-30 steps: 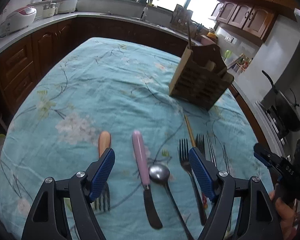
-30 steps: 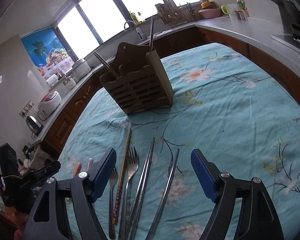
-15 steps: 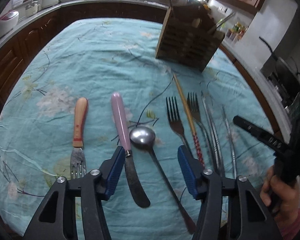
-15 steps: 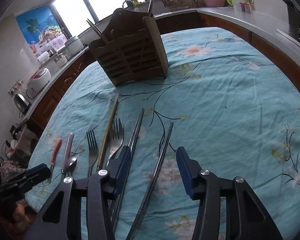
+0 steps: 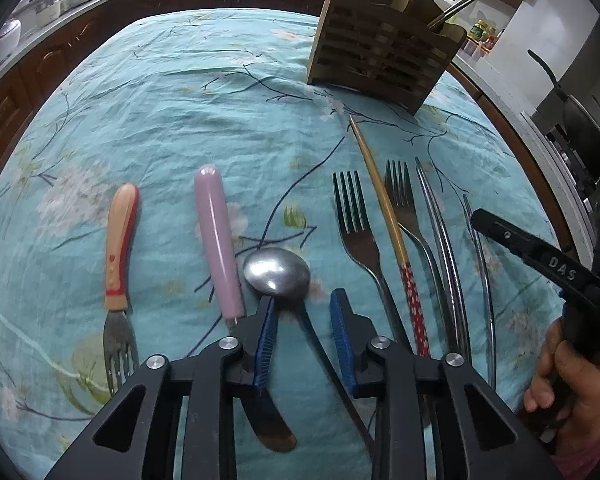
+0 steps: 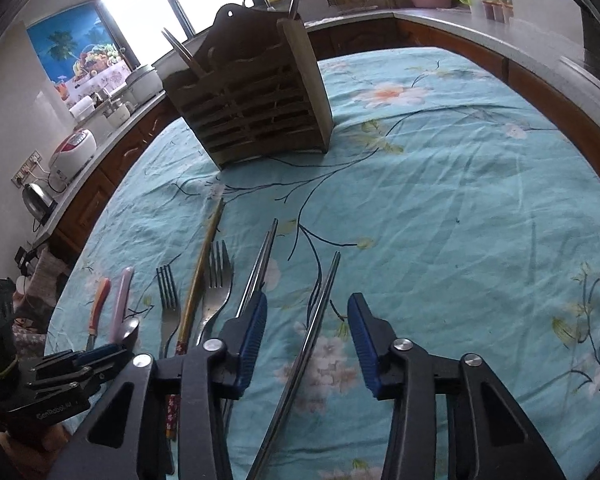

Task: Organize utensils
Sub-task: 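Grasp the metal spoon with the left tool while the right tool grasps a metal chopstick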

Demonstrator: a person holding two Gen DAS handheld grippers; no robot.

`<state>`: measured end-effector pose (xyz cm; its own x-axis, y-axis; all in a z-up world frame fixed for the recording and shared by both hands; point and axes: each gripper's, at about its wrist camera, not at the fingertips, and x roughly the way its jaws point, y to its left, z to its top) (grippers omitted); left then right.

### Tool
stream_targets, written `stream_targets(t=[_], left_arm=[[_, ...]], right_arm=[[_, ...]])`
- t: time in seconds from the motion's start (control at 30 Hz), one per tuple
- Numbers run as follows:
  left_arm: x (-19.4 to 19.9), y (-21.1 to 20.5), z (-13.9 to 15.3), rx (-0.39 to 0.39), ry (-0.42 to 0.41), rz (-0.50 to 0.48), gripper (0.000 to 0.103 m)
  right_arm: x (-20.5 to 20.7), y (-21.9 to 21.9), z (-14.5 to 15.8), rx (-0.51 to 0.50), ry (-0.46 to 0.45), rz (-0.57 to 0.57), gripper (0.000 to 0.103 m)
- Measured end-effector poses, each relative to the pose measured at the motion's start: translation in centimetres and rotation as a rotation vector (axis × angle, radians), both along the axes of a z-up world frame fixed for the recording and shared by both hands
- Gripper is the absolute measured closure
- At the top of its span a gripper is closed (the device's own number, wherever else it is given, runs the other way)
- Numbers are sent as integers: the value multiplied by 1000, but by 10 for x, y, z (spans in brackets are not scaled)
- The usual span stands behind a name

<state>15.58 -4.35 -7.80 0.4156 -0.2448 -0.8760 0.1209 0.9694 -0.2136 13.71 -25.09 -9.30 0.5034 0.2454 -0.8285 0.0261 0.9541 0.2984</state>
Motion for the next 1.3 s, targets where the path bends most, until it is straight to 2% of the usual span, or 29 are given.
stream_targets(t=[0.17, 0.3, 0.37, 0.43, 0.7, 1.3], left_arm=[[8, -1, -1, 8, -1, -2, 94], [10, -2, -2, 1, -4, -12, 98], [11, -3, -1, -5, -5, -18, 99], [12, -2, 1, -16, -7, -21, 100], [7, 7, 17, -53, -50, -13, 102], [-11, 25, 44, -90, -114, 7, 102]], right_arm=[[12, 5, -8, -45, 20, 7, 74], [20, 9, -10, -83, 23, 16, 79], [24, 9, -11, -107, 24, 17, 90], [26, 7, -11, -105, 26, 16, 96], [22, 0, -2, -47, 0, 10, 97], [10, 6, 30, -2, -74, 3, 98]])
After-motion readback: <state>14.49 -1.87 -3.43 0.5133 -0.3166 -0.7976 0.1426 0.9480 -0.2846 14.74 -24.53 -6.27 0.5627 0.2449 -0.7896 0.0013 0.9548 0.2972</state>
